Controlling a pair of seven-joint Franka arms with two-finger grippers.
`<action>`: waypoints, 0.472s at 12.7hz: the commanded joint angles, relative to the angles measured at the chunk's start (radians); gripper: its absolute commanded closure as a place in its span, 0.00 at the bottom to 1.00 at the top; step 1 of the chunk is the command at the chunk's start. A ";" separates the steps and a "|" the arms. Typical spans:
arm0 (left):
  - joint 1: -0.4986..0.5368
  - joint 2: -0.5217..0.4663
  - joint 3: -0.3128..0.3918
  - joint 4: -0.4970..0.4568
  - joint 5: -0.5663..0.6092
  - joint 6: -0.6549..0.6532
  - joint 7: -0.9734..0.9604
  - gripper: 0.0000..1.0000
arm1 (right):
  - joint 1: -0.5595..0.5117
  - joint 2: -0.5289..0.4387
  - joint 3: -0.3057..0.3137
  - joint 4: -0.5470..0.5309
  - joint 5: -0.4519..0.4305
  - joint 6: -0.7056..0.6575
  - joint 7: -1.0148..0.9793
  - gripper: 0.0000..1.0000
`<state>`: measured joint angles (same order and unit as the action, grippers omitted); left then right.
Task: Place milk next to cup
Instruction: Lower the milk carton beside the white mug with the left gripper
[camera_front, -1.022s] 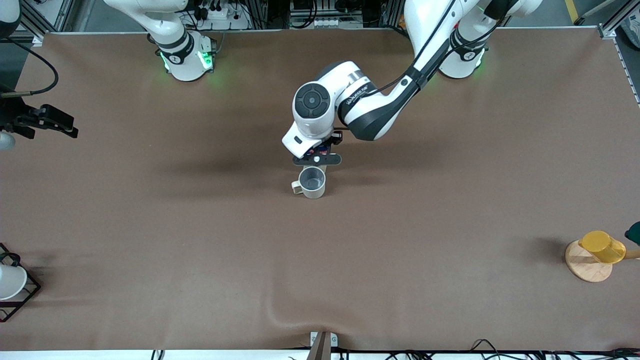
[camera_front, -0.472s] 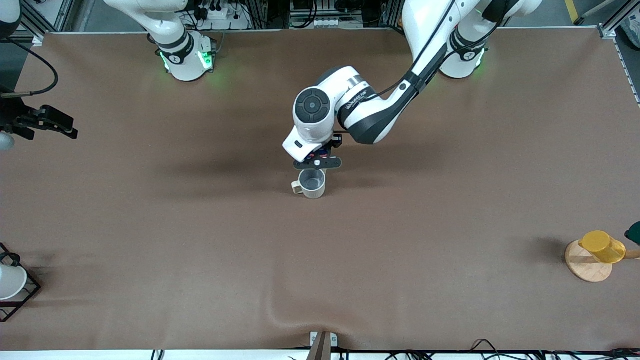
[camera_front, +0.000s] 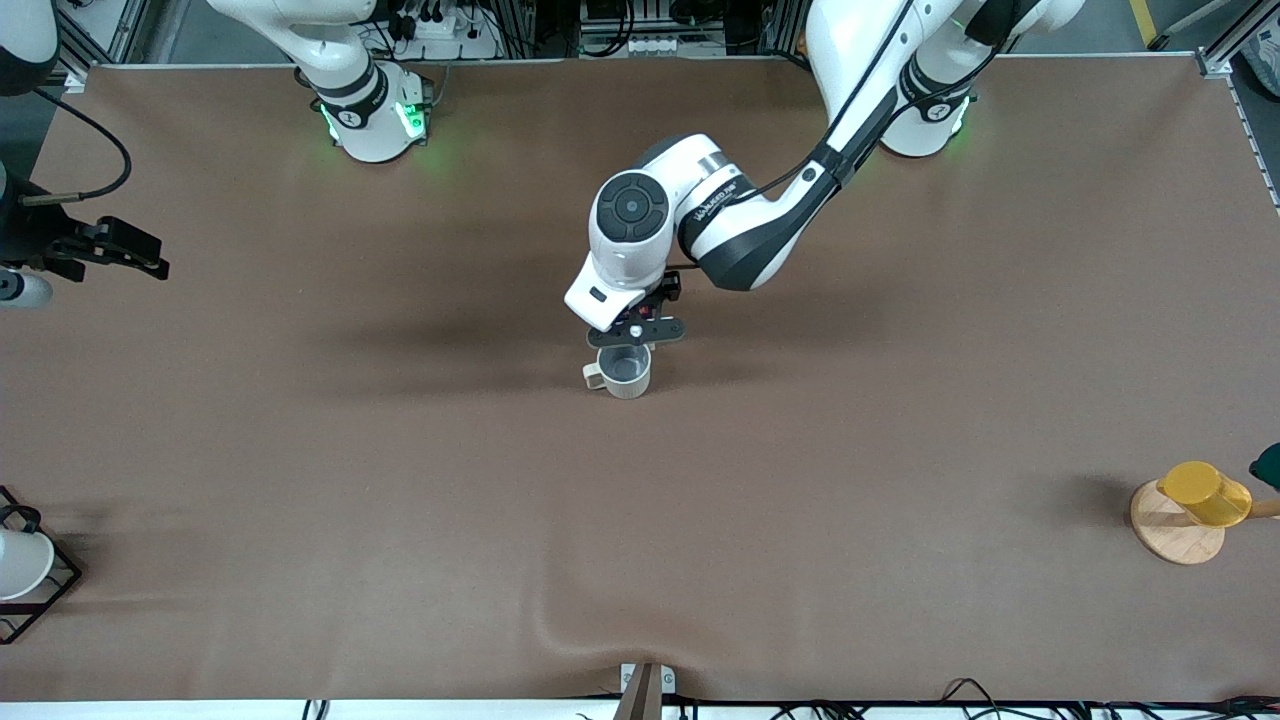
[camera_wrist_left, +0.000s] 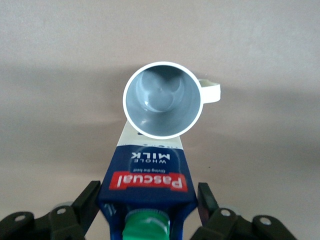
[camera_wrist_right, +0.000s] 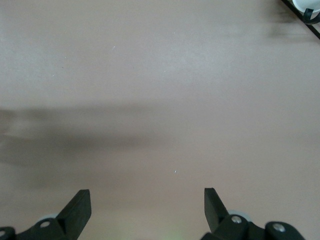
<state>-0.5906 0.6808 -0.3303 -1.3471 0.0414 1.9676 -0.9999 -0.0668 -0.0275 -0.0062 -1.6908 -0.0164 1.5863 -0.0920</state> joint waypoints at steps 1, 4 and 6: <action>-0.011 -0.044 0.020 0.040 -0.003 0.001 -0.020 0.00 | -0.019 -0.003 0.018 -0.007 -0.008 0.014 -0.011 0.00; 0.027 -0.145 0.031 0.040 -0.008 -0.001 -0.022 0.00 | -0.024 -0.009 0.017 -0.001 -0.007 0.006 -0.012 0.00; 0.092 -0.209 0.034 0.034 -0.005 -0.050 -0.016 0.00 | -0.018 -0.006 0.017 -0.004 -0.007 0.008 -0.012 0.00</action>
<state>-0.5525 0.5508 -0.3022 -1.2818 0.0413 1.9602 -1.0089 -0.0670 -0.0274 -0.0059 -1.6921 -0.0165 1.5924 -0.0920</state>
